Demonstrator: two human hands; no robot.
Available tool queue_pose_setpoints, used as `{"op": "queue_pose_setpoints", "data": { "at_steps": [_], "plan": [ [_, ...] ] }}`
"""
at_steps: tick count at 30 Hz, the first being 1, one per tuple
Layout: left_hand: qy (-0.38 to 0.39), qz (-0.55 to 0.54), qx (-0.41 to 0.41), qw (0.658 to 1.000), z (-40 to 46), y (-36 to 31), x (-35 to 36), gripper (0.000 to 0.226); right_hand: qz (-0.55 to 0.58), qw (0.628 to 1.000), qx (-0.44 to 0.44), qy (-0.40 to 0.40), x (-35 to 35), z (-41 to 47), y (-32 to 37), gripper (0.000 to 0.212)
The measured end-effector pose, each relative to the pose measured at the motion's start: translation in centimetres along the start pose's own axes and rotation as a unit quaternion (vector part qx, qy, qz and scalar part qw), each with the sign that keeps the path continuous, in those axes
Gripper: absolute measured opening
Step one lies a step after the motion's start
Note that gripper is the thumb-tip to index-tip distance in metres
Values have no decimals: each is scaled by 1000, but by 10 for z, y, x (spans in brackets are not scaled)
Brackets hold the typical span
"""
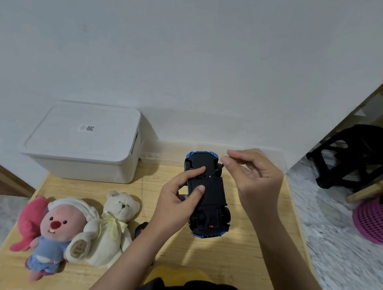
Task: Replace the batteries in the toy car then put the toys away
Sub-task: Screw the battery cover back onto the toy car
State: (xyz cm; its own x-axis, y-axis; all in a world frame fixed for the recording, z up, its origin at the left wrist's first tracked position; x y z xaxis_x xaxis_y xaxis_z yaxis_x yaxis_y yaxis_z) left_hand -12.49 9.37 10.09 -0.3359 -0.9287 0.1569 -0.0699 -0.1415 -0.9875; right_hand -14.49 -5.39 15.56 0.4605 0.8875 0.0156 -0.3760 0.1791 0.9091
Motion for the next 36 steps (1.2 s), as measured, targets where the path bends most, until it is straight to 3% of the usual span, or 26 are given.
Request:
{"op": "queue_pose_setpoints", "data": {
  "at_steps": [15, 23, 29, 36],
  "plan": [
    [4, -6, -1, 1000, -2, -1, 1, 41, -12, 1000, 3, 2, -2, -4, -2, 21],
    [1, -2, 1, 1000, -2, 1, 0, 42, -34, 999, 11, 13, -2, -5, -3, 30],
    [-5, -1, -5, 1000, -2, 3, 1, 43, -60, 998, 15, 12, -7, -4, -6, 17],
    [-2, -7, -12, 1000, 1, 7, 1, 43, -55, 996, 64, 26, -11, -5, -11, 17]
  ]
}}
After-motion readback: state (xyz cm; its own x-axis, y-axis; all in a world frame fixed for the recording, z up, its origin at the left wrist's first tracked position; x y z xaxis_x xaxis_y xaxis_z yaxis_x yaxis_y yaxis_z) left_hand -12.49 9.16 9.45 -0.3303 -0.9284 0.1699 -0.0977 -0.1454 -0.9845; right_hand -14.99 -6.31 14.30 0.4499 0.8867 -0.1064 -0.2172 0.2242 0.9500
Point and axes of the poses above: each hand's wrist, its own z-axis towards the middle knuckle, its own x-axis out of the palm, y = z × x, the point moved 2 cm from there along z, towards the middle knuckle, and after that the axes turned 2 degrees about y, right-handed, at the moved point
